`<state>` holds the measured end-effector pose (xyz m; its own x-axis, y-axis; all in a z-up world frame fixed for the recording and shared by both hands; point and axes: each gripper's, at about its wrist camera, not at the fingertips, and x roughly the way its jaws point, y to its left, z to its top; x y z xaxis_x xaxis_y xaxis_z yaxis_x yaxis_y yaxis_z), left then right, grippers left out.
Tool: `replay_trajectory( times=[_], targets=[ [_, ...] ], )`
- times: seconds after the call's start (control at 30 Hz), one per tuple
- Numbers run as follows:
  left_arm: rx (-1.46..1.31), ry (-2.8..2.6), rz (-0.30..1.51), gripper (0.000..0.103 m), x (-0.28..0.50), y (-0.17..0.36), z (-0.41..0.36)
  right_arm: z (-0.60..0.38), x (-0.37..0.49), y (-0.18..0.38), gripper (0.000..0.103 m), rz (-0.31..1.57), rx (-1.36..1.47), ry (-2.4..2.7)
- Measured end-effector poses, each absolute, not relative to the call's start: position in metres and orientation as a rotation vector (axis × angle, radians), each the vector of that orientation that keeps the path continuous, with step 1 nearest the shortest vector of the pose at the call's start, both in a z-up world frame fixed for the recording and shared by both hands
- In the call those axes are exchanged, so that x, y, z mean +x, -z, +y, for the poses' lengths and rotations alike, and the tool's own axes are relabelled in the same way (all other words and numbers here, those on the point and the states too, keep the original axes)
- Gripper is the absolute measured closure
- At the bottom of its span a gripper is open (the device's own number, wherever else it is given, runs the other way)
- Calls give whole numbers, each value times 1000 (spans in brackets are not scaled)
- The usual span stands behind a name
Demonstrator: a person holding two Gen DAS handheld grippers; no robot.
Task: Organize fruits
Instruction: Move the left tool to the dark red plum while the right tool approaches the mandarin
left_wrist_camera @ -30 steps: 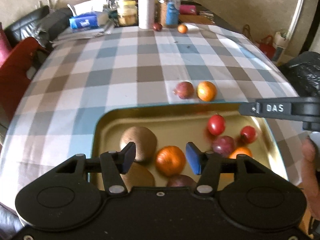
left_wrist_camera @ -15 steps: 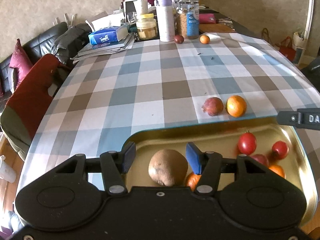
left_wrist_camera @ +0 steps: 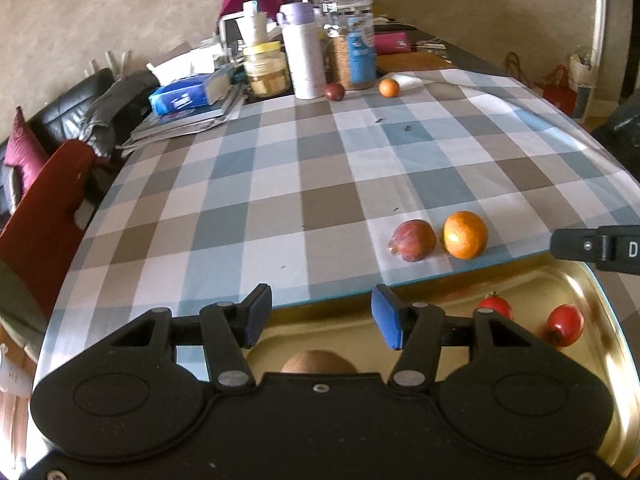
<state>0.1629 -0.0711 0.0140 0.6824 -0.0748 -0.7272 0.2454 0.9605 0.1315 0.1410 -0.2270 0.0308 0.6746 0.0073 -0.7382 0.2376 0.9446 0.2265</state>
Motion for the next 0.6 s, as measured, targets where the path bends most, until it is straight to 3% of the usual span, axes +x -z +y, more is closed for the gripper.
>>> replay_trajectory(
  times=[0.6],
  targets=[
    [289,344,882,42,217,8,-104,-235,176,-19,67,856,307,137]
  ],
)
